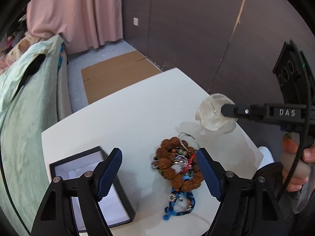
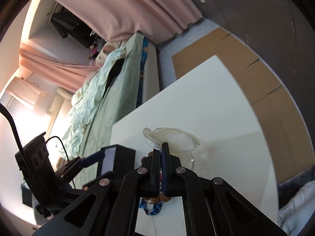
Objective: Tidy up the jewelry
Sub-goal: 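Grasp the brown bead bracelet with left gripper while right gripper grips the white flower, then lower the bracelet into the black box with left gripper while right gripper drops the flower in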
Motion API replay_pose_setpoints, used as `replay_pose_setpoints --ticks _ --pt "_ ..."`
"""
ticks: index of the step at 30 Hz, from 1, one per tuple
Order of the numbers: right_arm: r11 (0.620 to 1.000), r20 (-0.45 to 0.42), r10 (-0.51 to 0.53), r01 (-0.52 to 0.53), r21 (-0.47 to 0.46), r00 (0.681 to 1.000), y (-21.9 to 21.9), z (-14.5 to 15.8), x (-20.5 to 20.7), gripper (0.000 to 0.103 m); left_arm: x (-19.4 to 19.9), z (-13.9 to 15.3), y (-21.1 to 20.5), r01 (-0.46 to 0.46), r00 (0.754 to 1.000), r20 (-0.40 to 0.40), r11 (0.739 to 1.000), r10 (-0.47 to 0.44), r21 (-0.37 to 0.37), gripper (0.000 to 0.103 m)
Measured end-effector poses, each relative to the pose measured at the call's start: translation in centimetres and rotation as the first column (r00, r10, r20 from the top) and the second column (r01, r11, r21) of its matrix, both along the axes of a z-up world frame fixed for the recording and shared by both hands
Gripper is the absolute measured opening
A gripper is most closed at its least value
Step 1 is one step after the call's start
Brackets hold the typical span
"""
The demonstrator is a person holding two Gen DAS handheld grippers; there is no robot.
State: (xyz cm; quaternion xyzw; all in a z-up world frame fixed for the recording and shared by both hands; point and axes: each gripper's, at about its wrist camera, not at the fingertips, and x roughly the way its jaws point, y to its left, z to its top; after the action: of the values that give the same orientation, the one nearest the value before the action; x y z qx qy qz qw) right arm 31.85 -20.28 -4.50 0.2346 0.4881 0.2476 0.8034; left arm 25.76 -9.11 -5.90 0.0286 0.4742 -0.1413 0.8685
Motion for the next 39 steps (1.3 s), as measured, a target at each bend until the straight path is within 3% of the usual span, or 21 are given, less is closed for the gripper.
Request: replay_pose_setpoints --ticks 3,5,7,14,15,16,17,28,39 --pt "1.0 -0.025 -0.013 0.013 0.002 1.0 -0.5 -0.5 0.2 0.003 0.9 -0.9 -1.0 0.013 0.999 -0.037 1.0 -0.012 0.008 0.076" --pt "1.0 -0.03 -0.015 0.015 0.011 0.999 -1.1 -0.6 0.2 0.003 1.7 -1.8 -1.2 -0.004 0.997 -0.079 1.0 0.005 0.017 0.068" --pt "1.0 -0.025 -0.019 0.02 0.014 1.0 -1.5 -0.5 0.1 0.003 2.5 -2.7 -1.0 -0.046 0.992 -0.114 0.998 0.049 0.032 0.05" --pt "0.999 -0.045 -0.024 0.026 0.041 0.999 -2.2 -0.9 0.3 0.003 3.8 -5.3 -0.3 -0.104 0.968 -0.229 0.995 0.099 -0.011 0.048" --pt "0.999 -0.045 -0.022 0.024 0.043 0.999 -2.2 -0.9 0.3 0.003 3.8 -5.6 -0.1 -0.114 0.964 -0.246 0.993 0.104 -0.028 0.03" --pt "0.999 -0.044 -0.021 0.023 0.045 0.999 -2.2 -0.9 0.3 0.003 3.8 -5.8 0.1 -0.128 0.958 -0.264 0.991 0.113 -0.041 0.019" --pt "0.999 -0.043 -0.019 0.021 0.047 0.999 -2.2 -0.9 0.3 0.003 3.8 -5.8 0.3 -0.144 0.954 -0.272 0.988 0.125 -0.053 0.019" --pt "0.997 -0.019 -0.025 0.026 0.068 0.999 -2.8 -0.6 -0.4 0.003 1.2 1.5 -0.5 -0.097 0.992 -0.093 0.989 0.087 -0.11 0.019" --pt "0.996 0.035 0.017 -0.02 0.091 0.999 -1.7 0.6 -1.4 0.003 -1.4 7.9 0.9 -0.106 0.992 0.059 0.988 0.113 -0.113 0.019"
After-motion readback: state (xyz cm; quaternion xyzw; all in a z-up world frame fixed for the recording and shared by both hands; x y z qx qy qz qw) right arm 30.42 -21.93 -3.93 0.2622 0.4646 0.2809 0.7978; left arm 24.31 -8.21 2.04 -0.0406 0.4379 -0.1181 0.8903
